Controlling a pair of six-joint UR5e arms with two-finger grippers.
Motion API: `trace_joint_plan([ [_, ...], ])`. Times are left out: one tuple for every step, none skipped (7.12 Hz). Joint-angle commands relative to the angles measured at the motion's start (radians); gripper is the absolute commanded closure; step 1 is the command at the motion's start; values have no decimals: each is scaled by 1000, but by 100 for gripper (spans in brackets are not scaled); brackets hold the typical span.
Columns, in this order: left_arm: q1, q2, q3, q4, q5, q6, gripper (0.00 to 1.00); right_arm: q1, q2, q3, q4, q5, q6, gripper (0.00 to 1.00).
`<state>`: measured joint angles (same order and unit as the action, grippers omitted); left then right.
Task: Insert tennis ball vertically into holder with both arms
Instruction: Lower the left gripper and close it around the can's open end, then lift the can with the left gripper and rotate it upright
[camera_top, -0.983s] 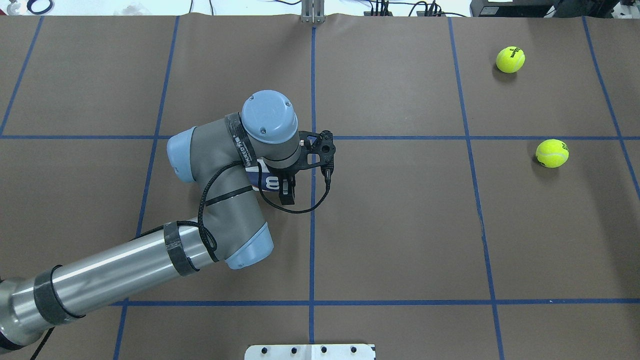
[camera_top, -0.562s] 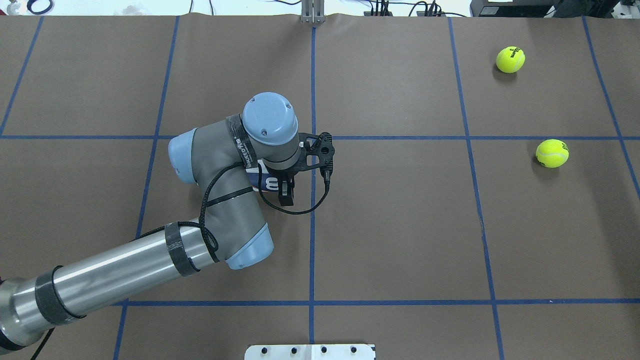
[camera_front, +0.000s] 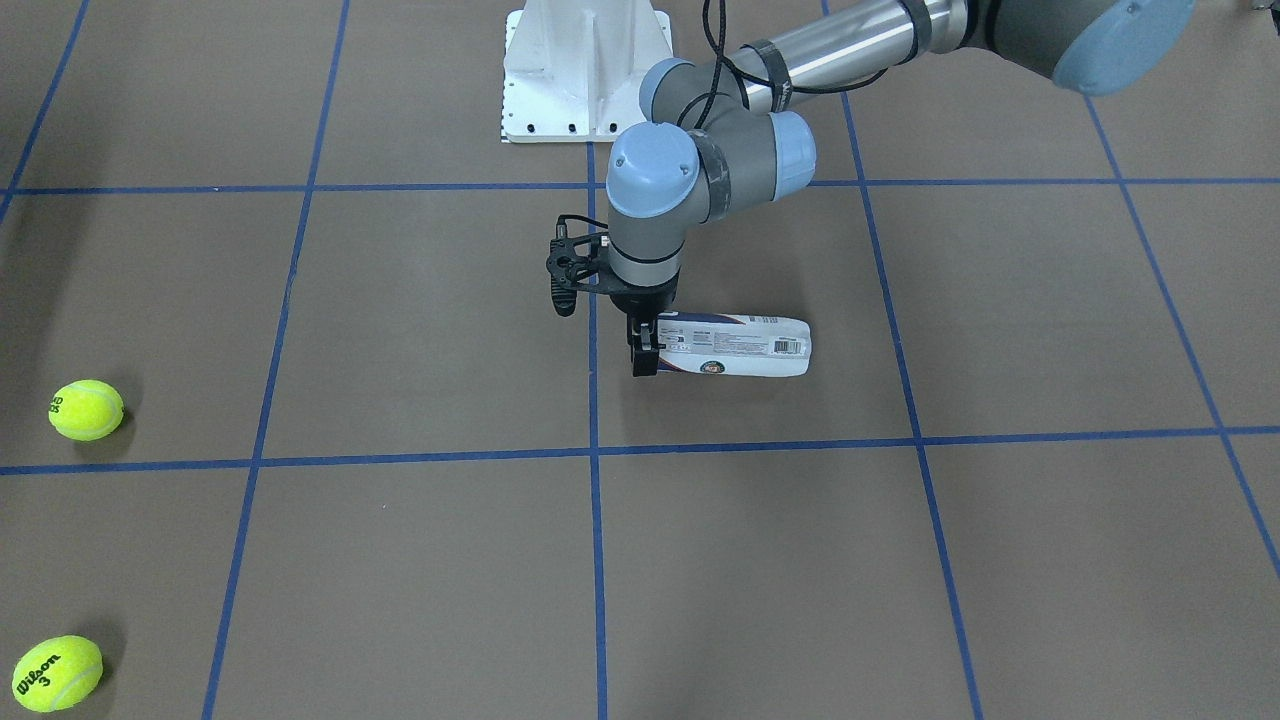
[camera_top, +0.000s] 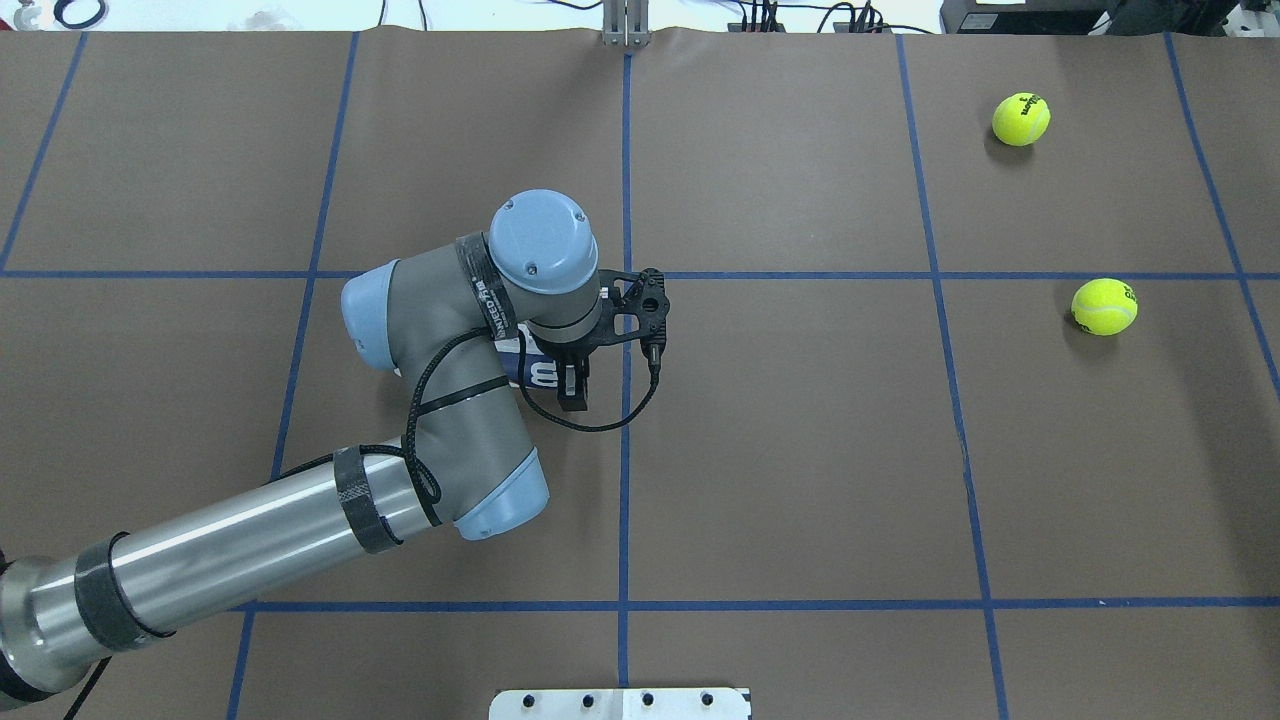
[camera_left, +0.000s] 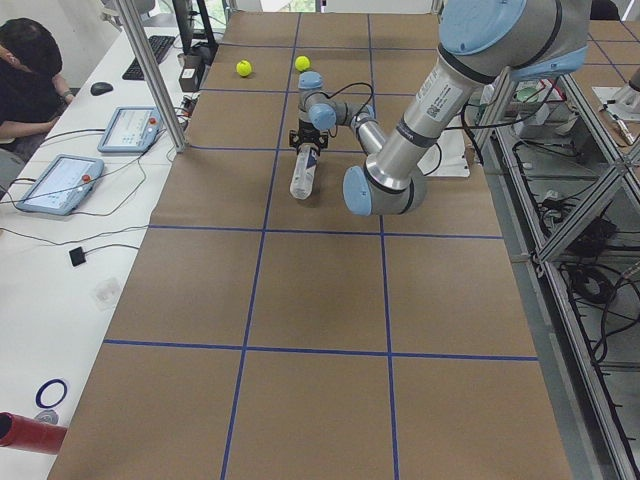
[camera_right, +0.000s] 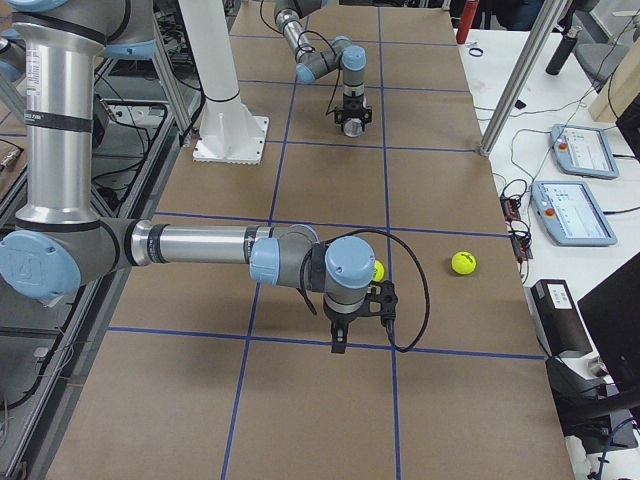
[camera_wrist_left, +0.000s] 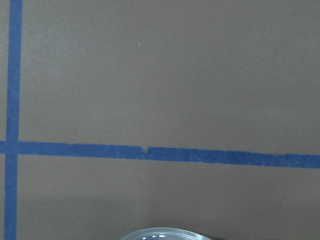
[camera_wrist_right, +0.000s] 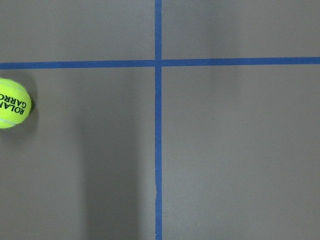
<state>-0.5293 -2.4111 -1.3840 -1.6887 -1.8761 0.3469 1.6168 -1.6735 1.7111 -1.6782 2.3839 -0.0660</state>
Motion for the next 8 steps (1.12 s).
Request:
trace_joint_plan([
  [0, -9, 0, -2, 0, 0, 40, 0, 1, -1, 0, 0, 0, 1],
  [-3, -31, -7, 0, 2, -2, 47, 0, 1, 1, 0, 0, 0, 1],
  [-11, -46, -30, -2, 2, -5, 52, 0, 3, 1, 0, 0, 0, 1],
  [-36, -48, -108, -5, 0, -35, 57, 0, 5, 2, 0, 0, 0, 1],
  [-55, -46, -165, -72, 2, -137, 57, 0, 5, 7, 0, 0, 0, 1],
  [-79, -39, -173, -236, 8, -287, 57, 0, 6, 10, 0, 0, 0, 1],
  [-83, -17, -173, -420, 114, -431, 57, 0, 12, 9, 0, 0, 2, 1],
  [-83, 39, -173, -653, 177, -551, 57, 0, 15, 8, 0, 0, 0, 1],
])
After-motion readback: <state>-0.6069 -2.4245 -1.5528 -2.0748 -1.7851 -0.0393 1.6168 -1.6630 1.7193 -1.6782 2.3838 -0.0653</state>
